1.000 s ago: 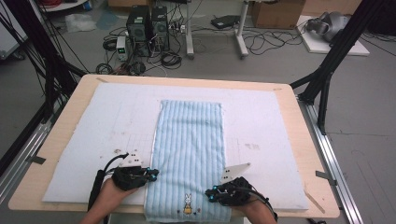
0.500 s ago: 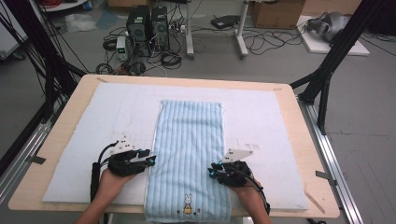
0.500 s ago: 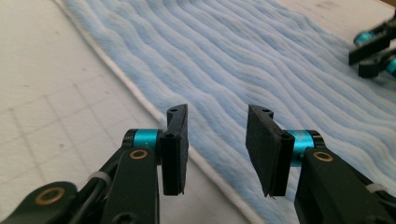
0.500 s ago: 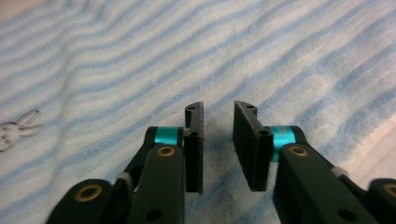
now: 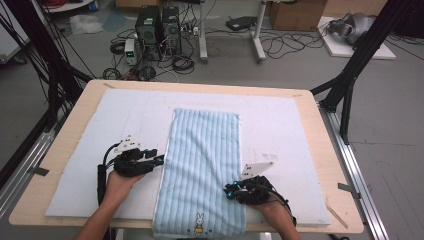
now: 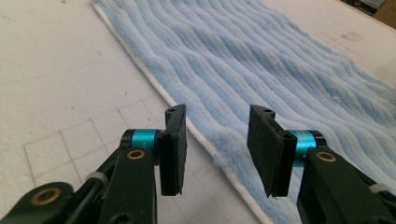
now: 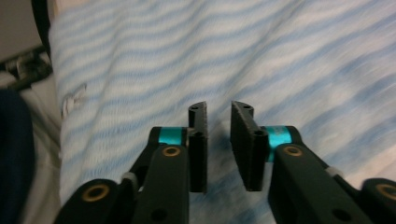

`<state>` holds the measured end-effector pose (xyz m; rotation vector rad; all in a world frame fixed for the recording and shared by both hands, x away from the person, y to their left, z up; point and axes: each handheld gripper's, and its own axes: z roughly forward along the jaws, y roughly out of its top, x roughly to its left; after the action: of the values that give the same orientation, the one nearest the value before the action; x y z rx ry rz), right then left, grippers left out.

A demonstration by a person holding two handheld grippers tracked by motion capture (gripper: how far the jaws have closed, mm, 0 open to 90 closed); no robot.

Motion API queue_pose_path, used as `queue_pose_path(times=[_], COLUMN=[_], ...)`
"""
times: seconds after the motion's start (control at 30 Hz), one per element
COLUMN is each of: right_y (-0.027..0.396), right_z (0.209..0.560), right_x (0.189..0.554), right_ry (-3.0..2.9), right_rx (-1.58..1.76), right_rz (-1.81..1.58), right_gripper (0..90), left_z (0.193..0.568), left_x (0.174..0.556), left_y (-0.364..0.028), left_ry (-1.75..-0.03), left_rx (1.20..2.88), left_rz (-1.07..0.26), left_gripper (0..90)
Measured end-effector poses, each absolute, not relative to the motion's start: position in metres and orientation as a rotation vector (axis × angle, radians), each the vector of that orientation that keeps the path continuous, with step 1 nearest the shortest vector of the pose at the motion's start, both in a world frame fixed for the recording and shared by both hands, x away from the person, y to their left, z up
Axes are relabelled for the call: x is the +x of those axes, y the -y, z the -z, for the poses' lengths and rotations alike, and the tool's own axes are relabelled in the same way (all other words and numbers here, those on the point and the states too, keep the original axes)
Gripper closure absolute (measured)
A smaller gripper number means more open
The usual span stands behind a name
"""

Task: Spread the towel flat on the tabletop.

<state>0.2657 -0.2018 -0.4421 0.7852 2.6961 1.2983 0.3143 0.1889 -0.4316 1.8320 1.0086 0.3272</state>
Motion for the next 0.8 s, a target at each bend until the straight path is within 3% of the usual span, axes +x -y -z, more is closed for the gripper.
queue_pose_path(times=[0.4, 0.57, 0.73, 0.8], right_y=[0.235, 0.238, 0.241, 0.241], right_z=[0.432, 0.434, 0.437, 0.438], right_x=[0.296, 0.303, 0.312, 0.316], right_ry=[-2.420, -2.410, -2.374, -2.365], right_rx=[0.968, 0.980, 1.024, 1.039], right_rz=[-1.319, -1.301, -1.271, -1.256], right_gripper=[71.5, 69.9, 68.7, 68.5], left_z=[0.431, 0.447, 0.450, 0.451], left_x=[0.382, 0.406, 0.409, 0.407], left_y=[-0.178, -0.168, -0.157, -0.153], left_ry=[-1.100, -1.178, -1.146, -1.117], left_rx=[1.810, 1.872, 1.902, 1.914], left_rz=[-0.388, -0.413, -0.426, -0.417], left_gripper=[58.3, 68.5, 79.3, 79.7])
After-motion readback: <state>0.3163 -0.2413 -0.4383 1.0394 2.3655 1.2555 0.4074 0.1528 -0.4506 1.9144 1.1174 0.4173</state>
